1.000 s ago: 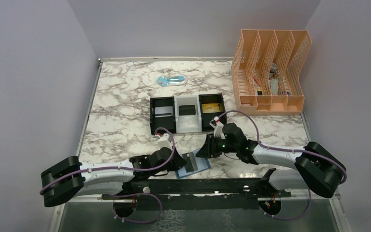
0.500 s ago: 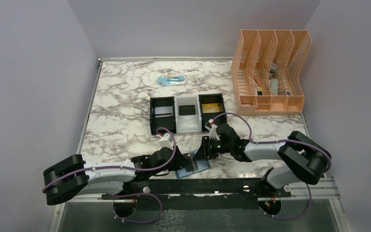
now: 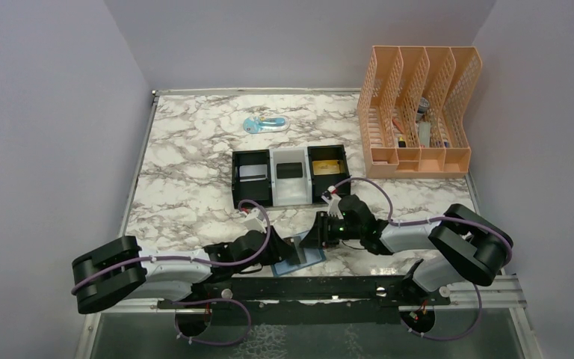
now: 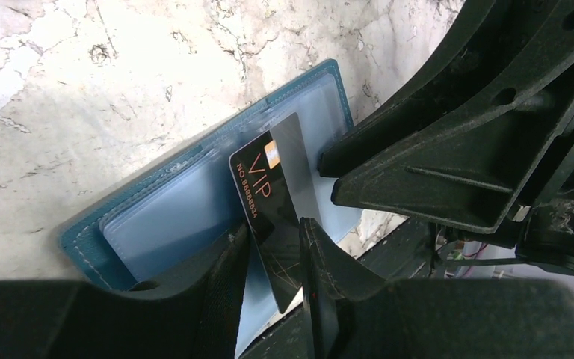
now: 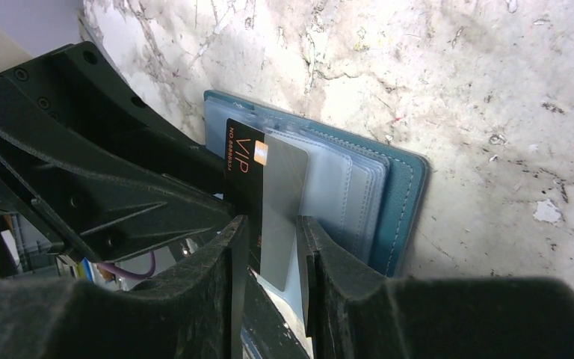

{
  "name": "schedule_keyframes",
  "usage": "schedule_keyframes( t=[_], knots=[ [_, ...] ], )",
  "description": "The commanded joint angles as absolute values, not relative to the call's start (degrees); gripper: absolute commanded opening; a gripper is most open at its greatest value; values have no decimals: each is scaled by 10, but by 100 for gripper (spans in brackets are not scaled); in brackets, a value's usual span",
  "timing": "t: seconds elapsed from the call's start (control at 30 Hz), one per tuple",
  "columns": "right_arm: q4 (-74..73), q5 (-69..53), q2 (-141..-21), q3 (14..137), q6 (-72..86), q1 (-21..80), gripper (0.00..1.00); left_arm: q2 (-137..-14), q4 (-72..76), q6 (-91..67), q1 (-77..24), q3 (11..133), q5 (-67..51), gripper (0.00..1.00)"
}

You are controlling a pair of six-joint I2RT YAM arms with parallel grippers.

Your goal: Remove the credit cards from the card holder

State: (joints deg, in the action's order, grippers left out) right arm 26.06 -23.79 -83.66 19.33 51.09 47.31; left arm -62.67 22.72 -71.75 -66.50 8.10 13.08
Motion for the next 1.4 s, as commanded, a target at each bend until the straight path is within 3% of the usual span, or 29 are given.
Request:
schedule_keyframes(
  t=[0.0,0.5,0.83,1.37],
  knots=[
    [224,-205,-840,171,507,477,31,-648,261,-737,-669,77,122,33],
    [217,-201,-825,171,504,477,31,-618,267,-744,-668,54,132,0],
    [202,-195,-782,171,498,477,33,-557,249,-734,-668,37,134,0],
    [225,-200,-623,128,482,477,52,-394,-10,-693,-668,96,184,0]
  ],
)
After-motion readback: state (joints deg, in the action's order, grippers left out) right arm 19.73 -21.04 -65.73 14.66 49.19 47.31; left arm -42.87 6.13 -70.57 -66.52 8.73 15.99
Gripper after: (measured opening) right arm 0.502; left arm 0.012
